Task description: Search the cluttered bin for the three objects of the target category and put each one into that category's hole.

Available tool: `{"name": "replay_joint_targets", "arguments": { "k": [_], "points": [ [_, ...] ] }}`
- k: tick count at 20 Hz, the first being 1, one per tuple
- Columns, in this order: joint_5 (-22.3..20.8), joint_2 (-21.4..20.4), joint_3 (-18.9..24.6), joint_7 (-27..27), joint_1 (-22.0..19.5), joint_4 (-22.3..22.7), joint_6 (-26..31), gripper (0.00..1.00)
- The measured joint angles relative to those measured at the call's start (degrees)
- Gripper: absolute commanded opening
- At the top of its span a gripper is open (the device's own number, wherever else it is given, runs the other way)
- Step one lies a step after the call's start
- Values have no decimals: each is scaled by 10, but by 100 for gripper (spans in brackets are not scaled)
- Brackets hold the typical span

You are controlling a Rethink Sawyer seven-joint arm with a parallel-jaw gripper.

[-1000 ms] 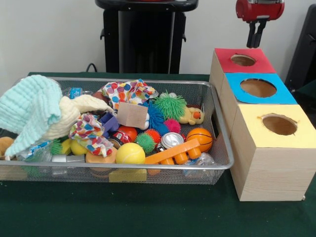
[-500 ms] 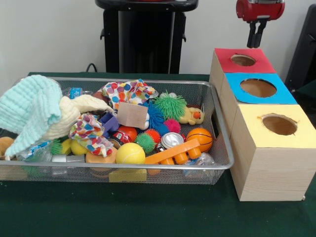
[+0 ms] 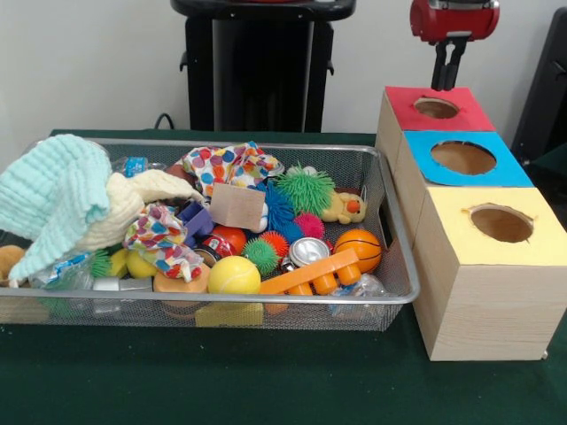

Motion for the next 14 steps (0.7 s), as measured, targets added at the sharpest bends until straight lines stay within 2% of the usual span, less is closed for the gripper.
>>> {"name": "replay_joint_targets", "arguments": {
  "k": [6, 11, 14],
  "points": [
    [0, -4, 0, 0, -25, -12, 26, 0],
    [0, -6, 0, 0, -47, -42, 87, 0],
    [0, -7, 1, 0, -56, -52, 102, 0]
  ]
}}
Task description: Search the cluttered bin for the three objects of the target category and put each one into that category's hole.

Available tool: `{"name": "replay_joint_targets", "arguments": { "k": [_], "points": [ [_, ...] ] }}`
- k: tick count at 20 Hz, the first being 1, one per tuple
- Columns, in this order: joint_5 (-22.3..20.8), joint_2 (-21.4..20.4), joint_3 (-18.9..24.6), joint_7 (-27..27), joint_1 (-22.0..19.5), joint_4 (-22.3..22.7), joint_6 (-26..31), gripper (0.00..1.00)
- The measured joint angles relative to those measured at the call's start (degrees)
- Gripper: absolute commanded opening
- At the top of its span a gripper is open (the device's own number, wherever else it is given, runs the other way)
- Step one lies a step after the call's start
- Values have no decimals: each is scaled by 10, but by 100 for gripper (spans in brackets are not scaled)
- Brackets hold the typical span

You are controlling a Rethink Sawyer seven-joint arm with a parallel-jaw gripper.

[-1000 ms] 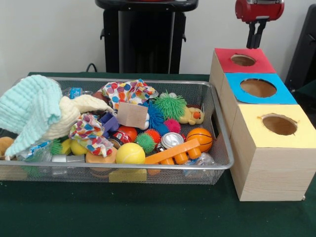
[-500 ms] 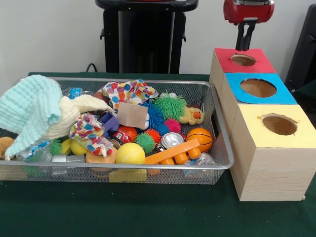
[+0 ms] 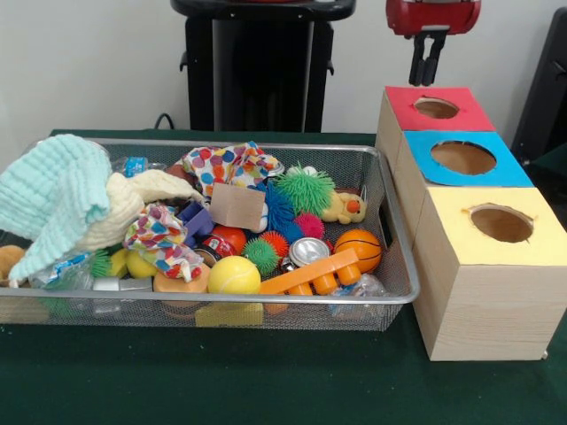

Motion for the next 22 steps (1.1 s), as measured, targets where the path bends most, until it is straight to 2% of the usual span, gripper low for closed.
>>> {"name": "replay_joint_targets", "arguments": {
  "k": [8, 16, 22],
  "points": [
    [0, -1, 12, 0, -35, -30, 11, 0],
    [0, -13, 32, 0, -46, -30, 11, 0],
    [2, -43, 48, 0, -55, -11, 11, 0]
  ]
}}
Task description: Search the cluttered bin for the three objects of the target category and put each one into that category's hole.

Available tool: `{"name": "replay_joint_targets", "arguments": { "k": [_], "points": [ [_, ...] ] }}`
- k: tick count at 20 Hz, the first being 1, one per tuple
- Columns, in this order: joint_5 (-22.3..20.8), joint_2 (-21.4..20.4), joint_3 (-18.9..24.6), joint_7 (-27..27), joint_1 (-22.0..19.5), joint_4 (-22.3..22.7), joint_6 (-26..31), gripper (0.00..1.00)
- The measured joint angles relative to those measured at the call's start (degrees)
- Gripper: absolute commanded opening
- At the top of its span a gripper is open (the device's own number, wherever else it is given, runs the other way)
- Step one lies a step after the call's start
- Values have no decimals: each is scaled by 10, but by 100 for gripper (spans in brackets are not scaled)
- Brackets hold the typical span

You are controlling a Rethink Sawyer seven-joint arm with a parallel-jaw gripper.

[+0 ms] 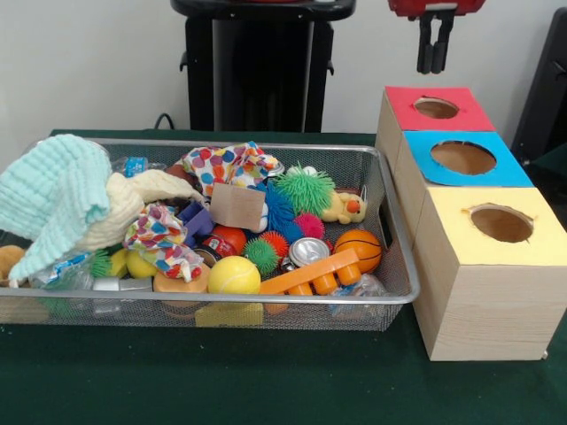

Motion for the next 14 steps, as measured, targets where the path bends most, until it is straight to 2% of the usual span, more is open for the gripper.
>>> {"name": "replay_joint_targets", "arguments": {
  "k": [7, 9, 14],
  "points": [
    [12, -55, 36, 0, -40, 56, -18, 0],
    [12, -61, 39, 0, -46, 66, -26, 0],
    [4, -64, 55, 0, -70, 100, -87, 0]
  ]
}}
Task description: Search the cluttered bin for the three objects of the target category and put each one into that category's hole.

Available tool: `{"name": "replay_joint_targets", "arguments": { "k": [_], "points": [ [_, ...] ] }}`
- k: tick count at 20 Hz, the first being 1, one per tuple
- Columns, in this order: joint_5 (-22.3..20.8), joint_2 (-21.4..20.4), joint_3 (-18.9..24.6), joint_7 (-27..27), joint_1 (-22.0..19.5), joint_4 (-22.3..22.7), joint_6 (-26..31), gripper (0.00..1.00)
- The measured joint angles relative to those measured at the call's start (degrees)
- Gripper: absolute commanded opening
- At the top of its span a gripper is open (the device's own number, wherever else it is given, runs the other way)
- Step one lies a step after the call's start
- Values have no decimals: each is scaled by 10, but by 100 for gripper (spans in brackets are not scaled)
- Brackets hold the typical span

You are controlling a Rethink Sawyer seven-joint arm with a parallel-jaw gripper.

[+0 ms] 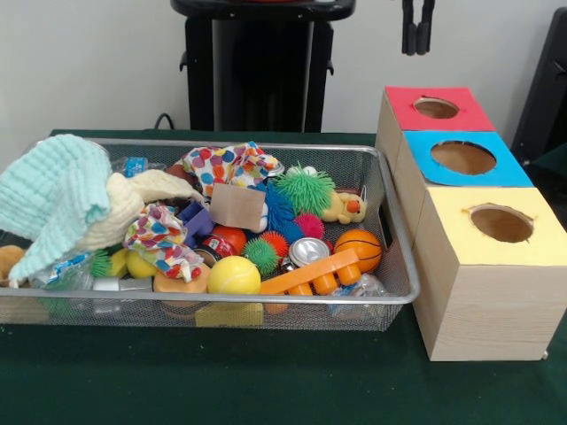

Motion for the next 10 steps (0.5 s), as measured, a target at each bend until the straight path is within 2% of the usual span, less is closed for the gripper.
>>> {"name": "replay_joint_targets", "arguments": {
  "k": [1, 5, 10],
  "points": [
    [-12, 5, 4, 0, -9, 11, -30, 0],
    [-44, 18, 6, 0, -18, 22, -68, 0],
    [-80, 35, 6, 0, -23, 36, -91, 0]
  ]
}}
